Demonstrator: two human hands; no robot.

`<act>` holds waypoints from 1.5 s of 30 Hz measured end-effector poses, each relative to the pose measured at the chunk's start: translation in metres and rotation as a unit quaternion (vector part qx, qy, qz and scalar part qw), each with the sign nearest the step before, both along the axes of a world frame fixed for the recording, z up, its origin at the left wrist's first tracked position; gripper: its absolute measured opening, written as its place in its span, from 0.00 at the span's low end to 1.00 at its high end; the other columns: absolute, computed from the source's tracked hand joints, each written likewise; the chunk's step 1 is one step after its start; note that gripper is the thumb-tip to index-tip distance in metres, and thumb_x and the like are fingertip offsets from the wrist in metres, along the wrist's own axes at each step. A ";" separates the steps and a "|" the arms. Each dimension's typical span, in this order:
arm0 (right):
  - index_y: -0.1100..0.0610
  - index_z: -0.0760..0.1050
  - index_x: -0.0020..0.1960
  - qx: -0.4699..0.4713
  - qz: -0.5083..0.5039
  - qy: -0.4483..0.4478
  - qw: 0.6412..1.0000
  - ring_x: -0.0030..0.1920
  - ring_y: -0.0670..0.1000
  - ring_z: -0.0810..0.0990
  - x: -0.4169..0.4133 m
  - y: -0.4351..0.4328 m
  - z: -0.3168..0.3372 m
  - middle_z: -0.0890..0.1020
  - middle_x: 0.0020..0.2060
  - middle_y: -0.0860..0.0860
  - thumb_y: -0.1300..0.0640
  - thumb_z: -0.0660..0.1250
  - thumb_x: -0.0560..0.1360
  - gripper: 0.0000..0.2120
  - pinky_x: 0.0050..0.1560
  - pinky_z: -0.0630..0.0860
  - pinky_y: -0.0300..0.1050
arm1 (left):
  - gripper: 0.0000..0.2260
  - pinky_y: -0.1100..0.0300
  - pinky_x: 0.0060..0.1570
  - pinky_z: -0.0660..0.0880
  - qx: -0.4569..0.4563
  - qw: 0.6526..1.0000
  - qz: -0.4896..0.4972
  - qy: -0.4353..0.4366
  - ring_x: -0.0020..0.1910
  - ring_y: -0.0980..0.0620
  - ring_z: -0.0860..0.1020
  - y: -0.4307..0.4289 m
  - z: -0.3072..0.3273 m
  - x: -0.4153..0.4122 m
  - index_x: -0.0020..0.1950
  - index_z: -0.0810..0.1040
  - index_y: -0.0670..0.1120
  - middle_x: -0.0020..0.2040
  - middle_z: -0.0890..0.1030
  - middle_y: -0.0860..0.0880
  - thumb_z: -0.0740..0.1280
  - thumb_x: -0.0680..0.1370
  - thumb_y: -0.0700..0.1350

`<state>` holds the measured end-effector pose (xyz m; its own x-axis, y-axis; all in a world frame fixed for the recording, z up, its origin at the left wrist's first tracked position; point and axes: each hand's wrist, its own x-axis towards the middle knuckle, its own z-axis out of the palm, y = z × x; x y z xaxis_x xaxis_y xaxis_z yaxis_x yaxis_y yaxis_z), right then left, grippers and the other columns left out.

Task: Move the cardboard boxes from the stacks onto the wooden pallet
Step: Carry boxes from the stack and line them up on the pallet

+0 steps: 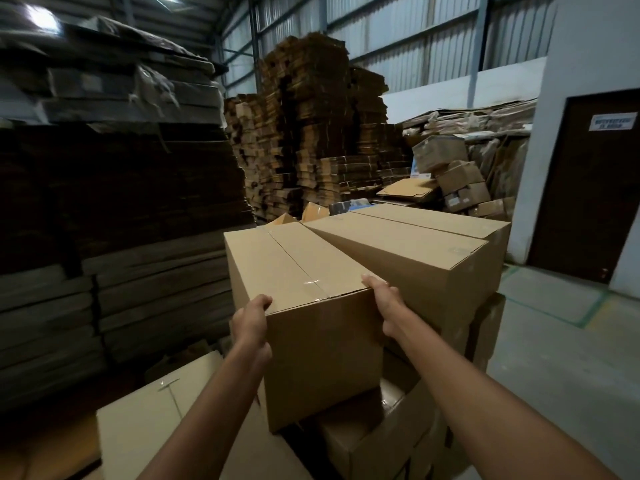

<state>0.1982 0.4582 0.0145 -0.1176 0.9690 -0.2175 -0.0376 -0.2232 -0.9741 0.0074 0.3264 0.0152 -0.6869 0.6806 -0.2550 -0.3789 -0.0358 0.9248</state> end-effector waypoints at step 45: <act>0.48 0.79 0.54 0.164 -0.499 0.036 0.850 0.52 0.51 0.83 0.232 -0.777 0.014 0.85 0.50 0.48 0.44 0.73 0.75 0.11 0.57 0.80 0.58 | 0.18 0.52 0.53 0.74 0.208 0.824 -0.521 0.086 0.59 0.46 0.79 -0.517 0.026 0.220 0.66 0.77 0.48 0.59 0.82 0.46 0.67 0.77 0.49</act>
<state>0.4305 -0.3184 0.0287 0.7968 0.6017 0.0560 -0.1115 0.2374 -0.9650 0.2272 -0.1904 0.0415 0.3227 0.9275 0.1886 -0.2686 -0.1013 0.9579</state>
